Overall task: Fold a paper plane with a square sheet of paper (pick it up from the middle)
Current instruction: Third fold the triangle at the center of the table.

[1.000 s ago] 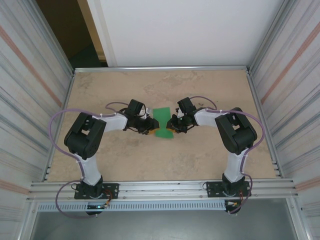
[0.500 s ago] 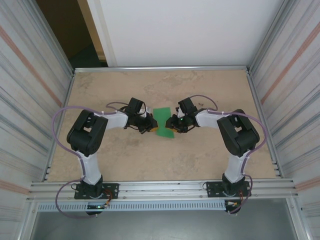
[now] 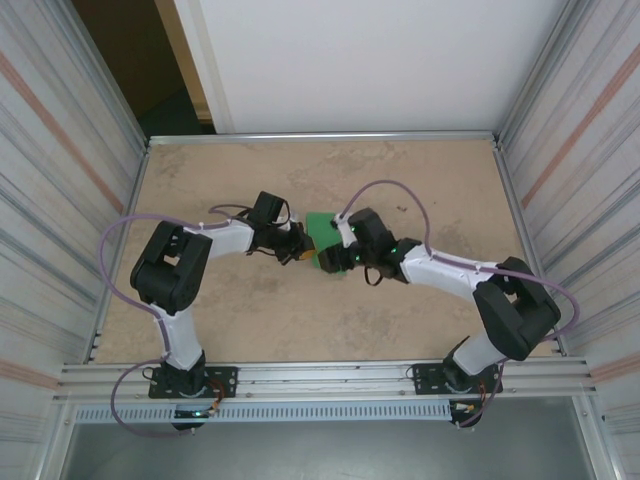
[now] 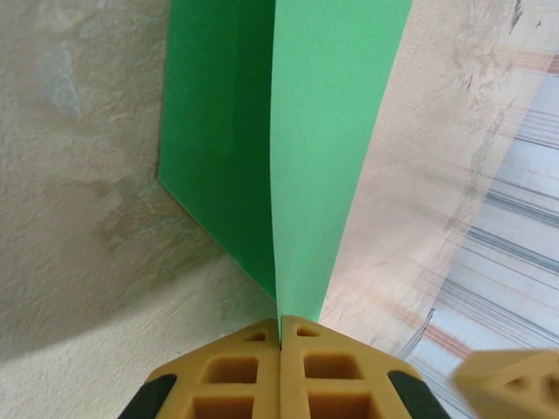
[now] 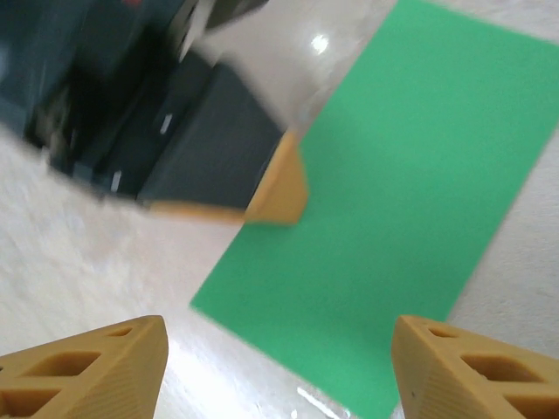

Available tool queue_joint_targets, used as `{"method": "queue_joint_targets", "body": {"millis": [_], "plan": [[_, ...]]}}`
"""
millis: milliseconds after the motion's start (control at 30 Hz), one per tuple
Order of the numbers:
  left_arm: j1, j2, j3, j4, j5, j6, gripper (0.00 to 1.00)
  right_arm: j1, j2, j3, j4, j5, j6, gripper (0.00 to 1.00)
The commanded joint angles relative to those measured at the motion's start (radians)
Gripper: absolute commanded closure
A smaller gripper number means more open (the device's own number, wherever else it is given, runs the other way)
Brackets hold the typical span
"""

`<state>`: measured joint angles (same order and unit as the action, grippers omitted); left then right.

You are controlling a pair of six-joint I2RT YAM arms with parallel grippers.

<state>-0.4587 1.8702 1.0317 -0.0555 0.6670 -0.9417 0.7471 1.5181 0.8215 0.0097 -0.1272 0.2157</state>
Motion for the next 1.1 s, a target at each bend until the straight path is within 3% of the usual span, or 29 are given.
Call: {"method": "queue_joint_targets", "body": {"millis": [0,167,367,567,800,1067], "plan": [[0.008,-0.031,0.028,-0.033,0.031,-0.026,1.0,0.03,0.005,-0.013,0.052,0.112,-0.226,0.32],[0.009,-0.03,0.032,-0.036,0.04,-0.035,1.0,0.083,0.086,-0.027,0.129,0.158,-0.37,0.32],[0.009,-0.031,0.029,-0.039,0.04,-0.037,1.0,0.093,0.148,-0.058,0.27,0.192,-0.413,0.33],[0.01,-0.027,0.037,-0.065,0.038,-0.014,1.0,0.089,0.141,-0.081,0.304,0.265,-0.493,0.37],[0.009,-0.023,0.039,-0.076,0.03,-0.006,1.0,0.078,0.08,-0.099,0.285,0.171,-0.478,0.51],[0.009,-0.024,0.035,-0.076,0.032,-0.007,1.0,0.083,0.101,-0.087,0.292,0.146,-0.442,0.61]]}}
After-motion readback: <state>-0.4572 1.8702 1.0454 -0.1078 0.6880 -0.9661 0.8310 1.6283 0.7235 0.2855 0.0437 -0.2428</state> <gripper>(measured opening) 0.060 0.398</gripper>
